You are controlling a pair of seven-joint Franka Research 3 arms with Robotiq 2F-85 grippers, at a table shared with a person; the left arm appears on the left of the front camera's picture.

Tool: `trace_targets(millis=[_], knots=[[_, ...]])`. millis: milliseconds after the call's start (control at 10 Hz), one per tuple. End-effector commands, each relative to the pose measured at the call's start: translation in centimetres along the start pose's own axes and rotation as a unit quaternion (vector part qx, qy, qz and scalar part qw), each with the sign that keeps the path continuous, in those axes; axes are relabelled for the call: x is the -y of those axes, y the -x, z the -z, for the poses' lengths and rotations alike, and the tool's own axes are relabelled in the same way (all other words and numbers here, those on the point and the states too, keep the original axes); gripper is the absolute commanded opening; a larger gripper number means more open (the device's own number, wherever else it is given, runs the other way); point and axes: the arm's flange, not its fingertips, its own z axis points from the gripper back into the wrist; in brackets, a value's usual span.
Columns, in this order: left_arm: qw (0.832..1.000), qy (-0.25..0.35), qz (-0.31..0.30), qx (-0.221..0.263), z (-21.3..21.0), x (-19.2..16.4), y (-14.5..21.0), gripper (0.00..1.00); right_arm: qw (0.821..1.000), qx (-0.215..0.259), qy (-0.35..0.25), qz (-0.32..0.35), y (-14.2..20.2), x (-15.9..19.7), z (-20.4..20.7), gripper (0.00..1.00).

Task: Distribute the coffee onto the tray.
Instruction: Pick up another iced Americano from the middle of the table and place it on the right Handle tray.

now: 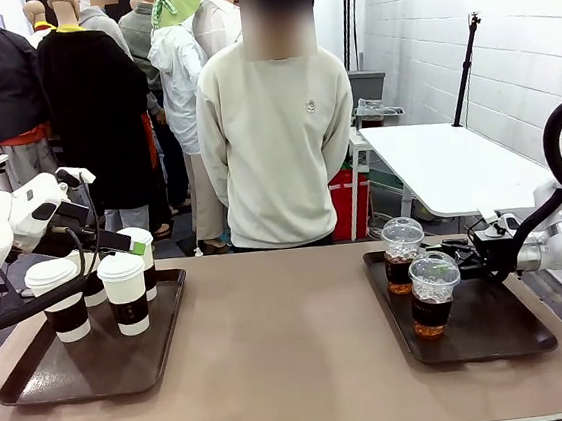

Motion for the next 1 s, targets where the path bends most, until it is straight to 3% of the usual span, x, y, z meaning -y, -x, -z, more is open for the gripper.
trace_targets(millis=[0,900], knots=[[1.000,-0.002,0.005,-0.005,-0.28,-0.11,-0.19,1.00,1.000,0.000,-0.002,0.000,-0.07,0.23,0.19,1.00],[1.000,-0.002,0.005,-0.005,-0.28,-0.11,-0.19,1.00,1.000,0.000,-0.002,0.000,-0.07,0.23,0.19,1.00]])
